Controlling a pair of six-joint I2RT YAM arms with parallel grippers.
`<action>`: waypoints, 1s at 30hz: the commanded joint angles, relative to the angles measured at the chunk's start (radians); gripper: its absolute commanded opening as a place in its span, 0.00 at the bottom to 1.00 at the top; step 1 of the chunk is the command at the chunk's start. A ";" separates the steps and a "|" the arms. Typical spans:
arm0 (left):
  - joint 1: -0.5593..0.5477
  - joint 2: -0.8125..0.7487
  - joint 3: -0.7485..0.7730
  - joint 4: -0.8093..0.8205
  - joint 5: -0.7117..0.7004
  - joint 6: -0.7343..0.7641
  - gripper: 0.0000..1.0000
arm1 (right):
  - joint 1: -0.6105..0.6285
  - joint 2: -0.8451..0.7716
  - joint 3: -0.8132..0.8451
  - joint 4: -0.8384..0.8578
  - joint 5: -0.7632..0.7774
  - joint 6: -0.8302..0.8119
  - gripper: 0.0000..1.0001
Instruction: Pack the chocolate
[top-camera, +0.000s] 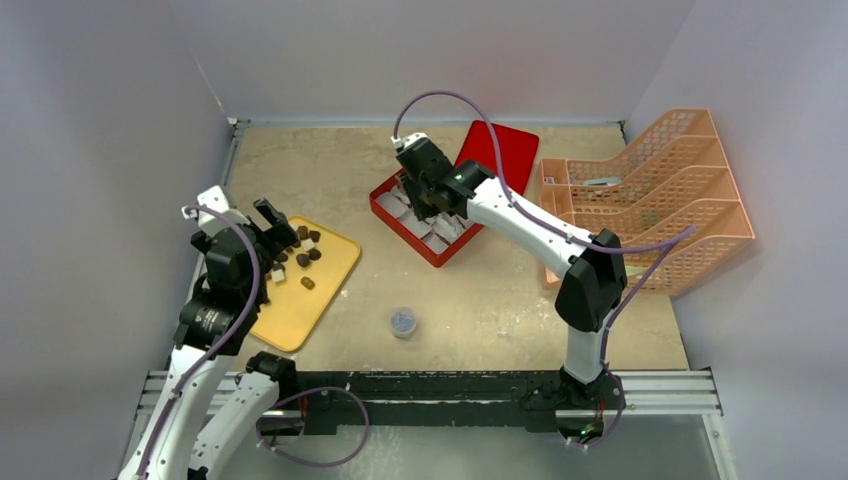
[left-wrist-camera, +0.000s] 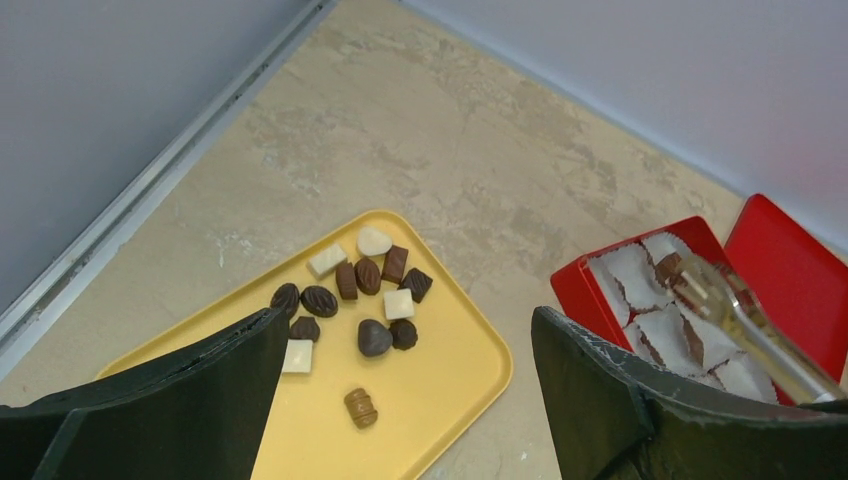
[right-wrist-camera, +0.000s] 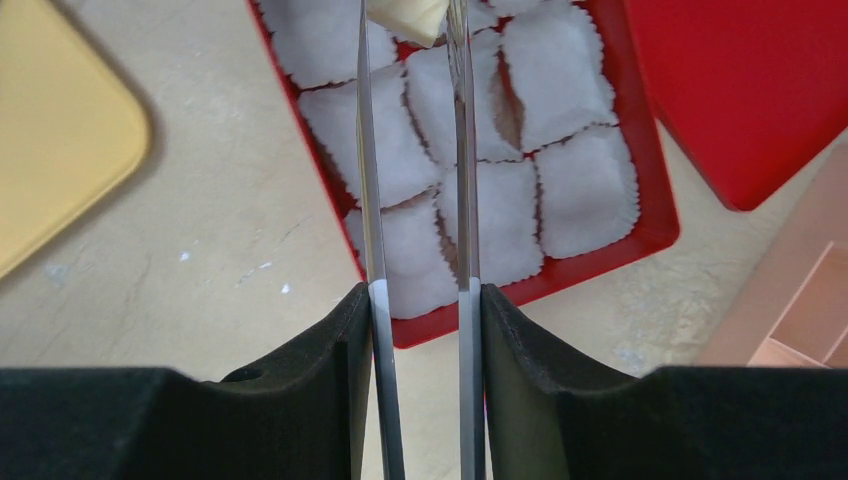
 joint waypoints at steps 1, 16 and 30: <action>0.003 0.010 -0.018 0.064 0.033 0.031 0.91 | -0.043 -0.019 0.014 0.066 0.012 -0.020 0.32; 0.003 0.008 -0.020 0.077 0.028 0.048 0.91 | -0.092 0.120 0.090 0.087 -0.044 -0.035 0.33; 0.003 0.008 -0.021 0.075 0.029 0.048 0.90 | -0.095 0.199 0.139 0.105 -0.047 -0.052 0.34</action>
